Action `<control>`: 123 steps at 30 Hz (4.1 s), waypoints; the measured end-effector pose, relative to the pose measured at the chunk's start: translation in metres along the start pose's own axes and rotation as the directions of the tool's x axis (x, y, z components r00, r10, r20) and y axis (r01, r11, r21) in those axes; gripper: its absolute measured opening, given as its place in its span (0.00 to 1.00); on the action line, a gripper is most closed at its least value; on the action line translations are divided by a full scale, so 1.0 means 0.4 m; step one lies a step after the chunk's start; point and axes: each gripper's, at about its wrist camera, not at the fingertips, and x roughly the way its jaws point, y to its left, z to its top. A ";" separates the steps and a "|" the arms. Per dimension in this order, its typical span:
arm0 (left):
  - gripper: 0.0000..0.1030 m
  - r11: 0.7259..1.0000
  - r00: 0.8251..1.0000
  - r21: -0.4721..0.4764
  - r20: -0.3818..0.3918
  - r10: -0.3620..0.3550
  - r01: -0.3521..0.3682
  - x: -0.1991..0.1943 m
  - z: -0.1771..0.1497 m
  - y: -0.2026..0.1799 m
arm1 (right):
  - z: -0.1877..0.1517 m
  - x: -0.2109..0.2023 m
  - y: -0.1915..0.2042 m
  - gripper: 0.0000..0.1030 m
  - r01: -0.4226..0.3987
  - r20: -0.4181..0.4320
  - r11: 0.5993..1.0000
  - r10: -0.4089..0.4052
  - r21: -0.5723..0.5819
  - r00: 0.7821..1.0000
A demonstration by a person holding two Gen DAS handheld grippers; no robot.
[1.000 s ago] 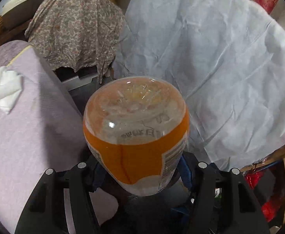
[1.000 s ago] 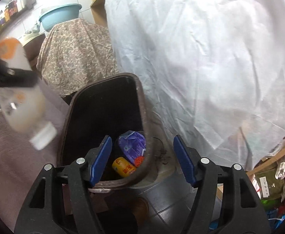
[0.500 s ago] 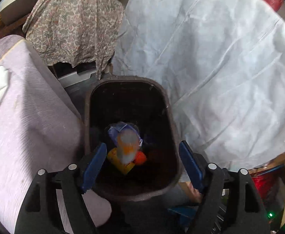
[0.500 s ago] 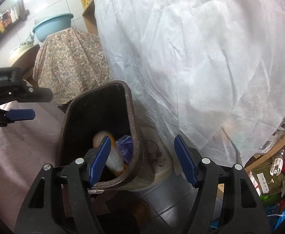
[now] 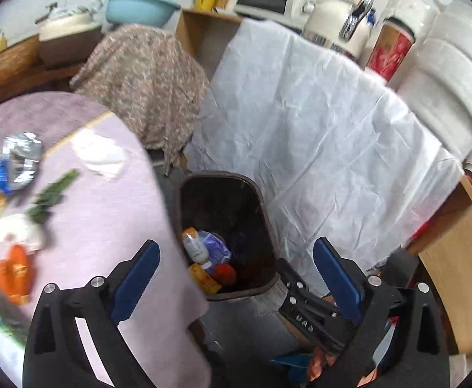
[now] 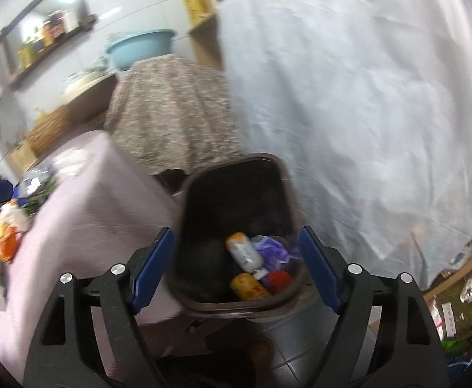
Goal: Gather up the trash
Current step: 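Grasp the green-white milk carton with the right tool while the left tool grasps the yellow foam net, then carry the milk carton and yellow foam net over the bin with both tools, then open the right tool over the bin while the left tool releases the yellow net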
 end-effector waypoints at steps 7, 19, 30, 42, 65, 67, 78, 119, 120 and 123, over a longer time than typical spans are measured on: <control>0.94 0.987 0.987 -0.086 0.070 0.144 -0.138 -0.164 -0.075 0.160 | 0.017 -0.039 0.191 0.77 -0.160 -0.017 0.978 0.159 -0.136 0.987; 0.94 0.872 0.915 -0.327 0.048 0.400 -0.364 -0.329 -0.217 0.466 | -0.040 -0.113 0.529 0.77 -0.432 -0.148 0.812 0.408 -0.392 0.901; 0.94 0.827 0.892 -0.392 0.030 0.450 -0.404 -0.407 -0.262 0.594 | -0.145 -0.119 0.807 0.73 -0.512 -0.347 0.527 0.384 -0.679 0.856; 0.94 0.833 0.883 -0.316 -0.039 0.467 -0.455 -0.401 -0.217 0.699 | -0.176 -0.088 0.862 0.50 -0.506 -0.418 0.461 0.286 -0.729 0.862; 0.36 0.858 0.901 -0.276 -0.118 0.417 -0.433 -0.187 -0.006 0.971 | -0.092 -0.141 0.673 0.50 -0.507 -0.310 0.679 0.401 -0.531 0.862; 0.27 0.876 0.926 -0.300 -0.108 0.361 -0.377 -0.198 -0.023 0.964 | -0.085 -0.130 0.664 0.50 -0.510 -0.307 0.695 0.408 -0.507 0.860; 0.20 0.912 0.938 -0.276 0.081 0.338 -0.305 -0.375 -0.120 0.781 | -0.060 -0.149 0.577 0.50 -0.520 -0.204 0.759 0.480 -0.391 0.853; 0.21 0.989 0.956 0.110 -0.265 0.122 -0.096 0.483 0.054 -0.064 | -0.079 0.551 -0.060 0.52 0.040 -0.363 0.999 -0.032 0.013 0.931; 0.21 0.988 0.956 0.116 -0.261 0.131 -0.104 0.485 0.057 -0.066 | -0.079 0.549 -0.062 0.54 0.037 -0.362 0.999 -0.028 0.018 0.932; 0.21 0.985 0.955 0.126 -0.256 0.150 -0.121 0.499 0.064 -0.068 | -0.072 0.522 -0.061 0.57 0.039 -0.329 0.999 -0.033 0.010 0.944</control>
